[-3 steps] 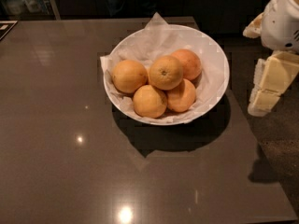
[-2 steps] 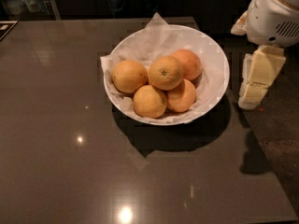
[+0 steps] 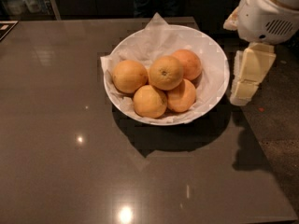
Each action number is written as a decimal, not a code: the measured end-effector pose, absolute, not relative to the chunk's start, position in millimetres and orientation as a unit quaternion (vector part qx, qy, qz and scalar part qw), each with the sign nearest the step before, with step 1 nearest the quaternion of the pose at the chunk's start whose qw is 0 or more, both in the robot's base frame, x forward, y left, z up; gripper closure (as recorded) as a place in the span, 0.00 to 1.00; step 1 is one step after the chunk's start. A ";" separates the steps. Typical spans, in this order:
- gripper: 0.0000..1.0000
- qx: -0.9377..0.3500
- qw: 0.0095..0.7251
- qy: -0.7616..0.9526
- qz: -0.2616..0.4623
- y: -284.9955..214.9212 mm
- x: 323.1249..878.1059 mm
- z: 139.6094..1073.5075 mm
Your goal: Pick orange from white bowl
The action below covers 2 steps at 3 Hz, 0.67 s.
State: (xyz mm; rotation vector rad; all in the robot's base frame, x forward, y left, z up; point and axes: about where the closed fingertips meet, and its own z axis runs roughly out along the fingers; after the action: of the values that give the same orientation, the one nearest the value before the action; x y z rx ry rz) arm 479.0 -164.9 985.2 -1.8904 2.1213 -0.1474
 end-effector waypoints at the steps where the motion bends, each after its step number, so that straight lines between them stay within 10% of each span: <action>1: 0.00 -0.675 0.144 0.721 -0.064 -134.4 492.9 979.0; 2: 0.00 -0.683 0.137 0.714 -0.067 -113.7 502.3 970.9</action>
Offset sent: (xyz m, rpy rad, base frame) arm 0.0322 0.0730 -0.0295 -0.0773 0.0281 0.0845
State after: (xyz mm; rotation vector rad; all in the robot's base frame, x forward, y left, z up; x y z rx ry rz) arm 502.3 -113.7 970.9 -1.9782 2.0669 -0.1938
